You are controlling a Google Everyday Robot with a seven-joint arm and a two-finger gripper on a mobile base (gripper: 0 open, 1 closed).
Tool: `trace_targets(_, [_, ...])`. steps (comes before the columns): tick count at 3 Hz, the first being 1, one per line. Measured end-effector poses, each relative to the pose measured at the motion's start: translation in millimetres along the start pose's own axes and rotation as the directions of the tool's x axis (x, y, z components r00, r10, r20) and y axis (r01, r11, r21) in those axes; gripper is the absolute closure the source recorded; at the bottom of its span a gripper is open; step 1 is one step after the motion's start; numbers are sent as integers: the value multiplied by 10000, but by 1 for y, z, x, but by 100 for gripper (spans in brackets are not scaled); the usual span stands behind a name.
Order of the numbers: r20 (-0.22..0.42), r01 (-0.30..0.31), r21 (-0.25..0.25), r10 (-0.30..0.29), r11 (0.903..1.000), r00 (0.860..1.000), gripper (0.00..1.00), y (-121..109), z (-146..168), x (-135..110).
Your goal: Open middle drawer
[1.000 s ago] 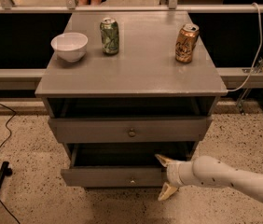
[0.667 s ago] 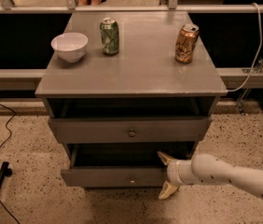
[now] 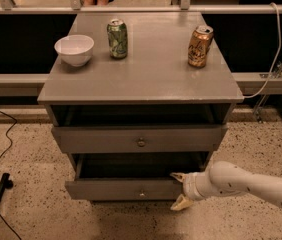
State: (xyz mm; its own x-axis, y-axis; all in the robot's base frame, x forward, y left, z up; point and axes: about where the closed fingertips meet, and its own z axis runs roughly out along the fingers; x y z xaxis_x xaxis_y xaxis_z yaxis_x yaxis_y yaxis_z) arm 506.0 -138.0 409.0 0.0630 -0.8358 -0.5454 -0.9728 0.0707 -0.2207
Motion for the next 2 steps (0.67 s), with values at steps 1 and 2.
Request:
trace_targets(1, [212,-205,-466,215,9987,9995,50,20,-15,-6])
trace_targets(2, [426,-173,-1157,224,9931,9988,73,44,-24,-19])
